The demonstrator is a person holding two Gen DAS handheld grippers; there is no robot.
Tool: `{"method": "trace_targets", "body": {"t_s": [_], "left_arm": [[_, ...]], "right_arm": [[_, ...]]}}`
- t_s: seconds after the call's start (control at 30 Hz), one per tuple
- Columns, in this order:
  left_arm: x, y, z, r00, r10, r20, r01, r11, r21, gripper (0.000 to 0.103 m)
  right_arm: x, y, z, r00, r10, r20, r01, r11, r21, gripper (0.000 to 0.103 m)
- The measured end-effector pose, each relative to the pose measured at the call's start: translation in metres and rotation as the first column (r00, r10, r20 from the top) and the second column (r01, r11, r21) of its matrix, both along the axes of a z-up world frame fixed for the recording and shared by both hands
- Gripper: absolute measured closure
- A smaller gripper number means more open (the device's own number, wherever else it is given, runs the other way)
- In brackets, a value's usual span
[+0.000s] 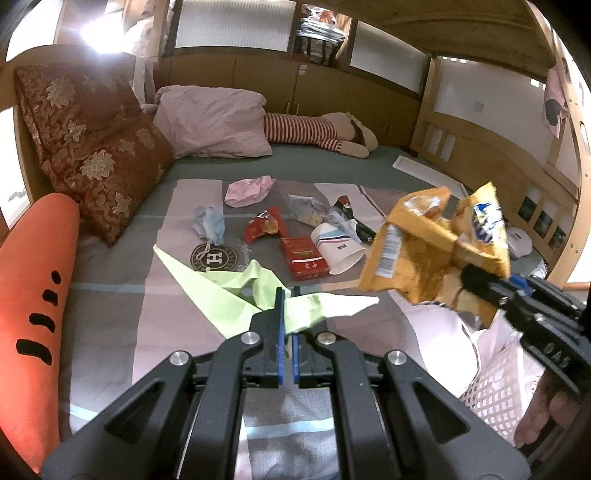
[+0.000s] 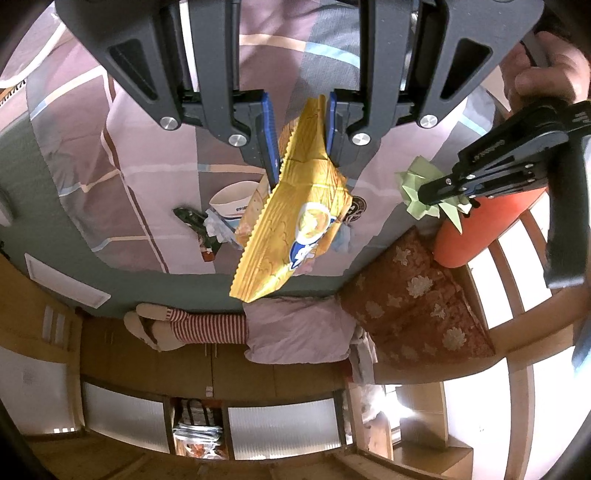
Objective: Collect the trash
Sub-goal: 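Grasp the green paper with the left tool while the right tool grasps the yellow bag, then carry the green paper and yellow bag to the mesh basket and release both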
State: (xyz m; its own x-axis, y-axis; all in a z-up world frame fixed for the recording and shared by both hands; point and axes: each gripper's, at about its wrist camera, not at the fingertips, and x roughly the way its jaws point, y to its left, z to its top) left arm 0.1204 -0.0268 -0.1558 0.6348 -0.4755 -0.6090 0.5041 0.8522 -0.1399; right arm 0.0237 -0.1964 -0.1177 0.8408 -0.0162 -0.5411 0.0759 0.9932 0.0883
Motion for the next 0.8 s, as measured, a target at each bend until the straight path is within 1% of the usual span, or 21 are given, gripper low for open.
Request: {"method": "trace_targets", "body": {"t_s": [0.13,0.23,0.33,0.4,0.47,0.53,0.63,0.7,0.73,0.77,0.8], "left_arm": [[-0.002,-0.003,-0.001,1.0,-0.008,0.002,0.008,1.0,0.005,0.099],[-0.003,-0.004,-0.002,1.0,-0.014,0.0,0.014,1.0,0.006,0.099],[-0.004,-0.005,-0.002,1.0,-0.02,-0.002,0.02,1.0,0.004,0.099],[-0.004,-0.007,-0.003,1.0,-0.025,-0.005,0.025,1.0,0.004,0.099],[-0.005,-0.012,-0.005,0.999,-0.034,-0.009,0.034,0.999,0.011,0.099],[-0.005,-0.016,-0.006,0.999,-0.048,-0.011,0.048,0.999,0.017,0.099],[-0.008,-0.029,-0.01,0.996,-0.091,-0.022,0.091,0.996,0.021,0.099],[-0.016,-0.043,-0.012,0.989,-0.142,-0.027,0.143,0.99,0.023,0.099],[-0.023,-0.054,-0.011,0.984,-0.176,-0.02,0.177,0.984,0.028,0.099],[-0.03,-0.063,-0.01,0.977,-0.212,-0.017,0.212,0.977,0.027,0.099],[-0.042,-0.078,-0.009,0.964,-0.264,-0.015,0.265,0.964,0.021,0.099]], "right_arm": [[-0.028,-0.019,0.012,0.999,-0.031,0.021,0.031,0.999,0.008,0.081],[-0.062,-0.043,0.019,0.996,-0.081,0.027,0.081,0.997,0.003,0.081],[-0.105,-0.074,0.02,0.987,-0.158,0.01,0.158,0.987,-0.017,0.081],[-0.134,-0.095,0.017,0.975,-0.221,-0.013,0.22,0.975,-0.033,0.081],[-0.166,-0.116,0.012,0.957,-0.288,-0.044,0.285,0.957,-0.056,0.081],[-0.196,-0.138,0.005,0.931,-0.357,-0.073,0.352,0.933,-0.075,0.081],[-0.227,-0.16,-0.005,0.9,-0.425,-0.1,0.42,0.905,-0.072,0.081],[-0.244,-0.172,-0.013,0.89,-0.441,-0.117,0.439,0.897,-0.045,0.077],[-0.255,-0.177,-0.016,0.885,-0.455,-0.102,0.454,0.89,-0.036,0.073],[-0.262,-0.18,-0.016,0.878,-0.472,-0.086,0.47,0.882,-0.039,0.061],[-0.267,-0.182,-0.015,0.87,-0.488,-0.07,0.487,0.873,-0.039,0.05]]}}
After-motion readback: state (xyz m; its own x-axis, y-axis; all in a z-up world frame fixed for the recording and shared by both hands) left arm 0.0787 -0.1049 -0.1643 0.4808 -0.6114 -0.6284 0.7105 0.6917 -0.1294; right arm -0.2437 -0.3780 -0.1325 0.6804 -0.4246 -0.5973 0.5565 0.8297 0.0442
